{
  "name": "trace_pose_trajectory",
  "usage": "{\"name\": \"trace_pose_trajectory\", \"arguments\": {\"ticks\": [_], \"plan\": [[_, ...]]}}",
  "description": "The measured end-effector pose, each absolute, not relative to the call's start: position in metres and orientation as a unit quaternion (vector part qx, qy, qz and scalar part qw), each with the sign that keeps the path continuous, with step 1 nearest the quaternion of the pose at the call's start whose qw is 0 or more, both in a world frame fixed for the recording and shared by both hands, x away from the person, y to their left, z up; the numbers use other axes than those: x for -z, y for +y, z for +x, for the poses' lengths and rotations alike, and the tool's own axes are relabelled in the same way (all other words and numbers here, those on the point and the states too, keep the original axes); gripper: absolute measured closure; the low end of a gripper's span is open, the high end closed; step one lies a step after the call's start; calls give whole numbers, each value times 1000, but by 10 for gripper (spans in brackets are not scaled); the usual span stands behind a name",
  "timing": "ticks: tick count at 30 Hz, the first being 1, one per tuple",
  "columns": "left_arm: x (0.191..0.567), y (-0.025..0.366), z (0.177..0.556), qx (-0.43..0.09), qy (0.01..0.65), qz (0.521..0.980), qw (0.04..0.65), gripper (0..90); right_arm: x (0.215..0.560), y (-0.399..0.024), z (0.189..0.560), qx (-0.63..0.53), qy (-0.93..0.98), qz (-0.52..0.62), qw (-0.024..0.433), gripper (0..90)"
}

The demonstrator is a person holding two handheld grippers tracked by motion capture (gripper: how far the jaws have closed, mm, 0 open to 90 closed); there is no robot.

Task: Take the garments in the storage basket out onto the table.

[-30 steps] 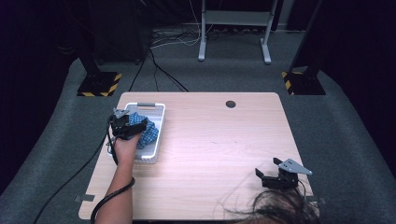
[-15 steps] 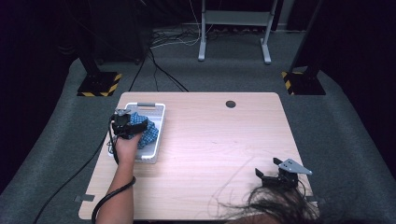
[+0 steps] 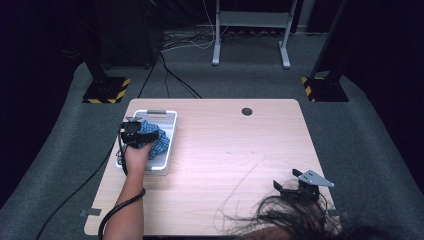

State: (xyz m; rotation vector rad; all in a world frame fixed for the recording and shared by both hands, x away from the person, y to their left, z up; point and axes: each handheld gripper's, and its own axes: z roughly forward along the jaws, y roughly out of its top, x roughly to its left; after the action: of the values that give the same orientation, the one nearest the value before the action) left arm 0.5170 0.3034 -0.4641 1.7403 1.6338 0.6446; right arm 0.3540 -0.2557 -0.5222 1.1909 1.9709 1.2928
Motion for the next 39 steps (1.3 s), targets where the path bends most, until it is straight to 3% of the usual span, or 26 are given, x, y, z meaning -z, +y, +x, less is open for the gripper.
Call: {"name": "trace_pose_trajectory", "arguments": {"ticks": [33,39], "plan": [[473,304,530,-204,649,673,291,121,522,-256,354,-476,722,437,247,67],[474,304,531,-198,648,678,285,190,522,-256,354,-476,723,437,247,66]]}}
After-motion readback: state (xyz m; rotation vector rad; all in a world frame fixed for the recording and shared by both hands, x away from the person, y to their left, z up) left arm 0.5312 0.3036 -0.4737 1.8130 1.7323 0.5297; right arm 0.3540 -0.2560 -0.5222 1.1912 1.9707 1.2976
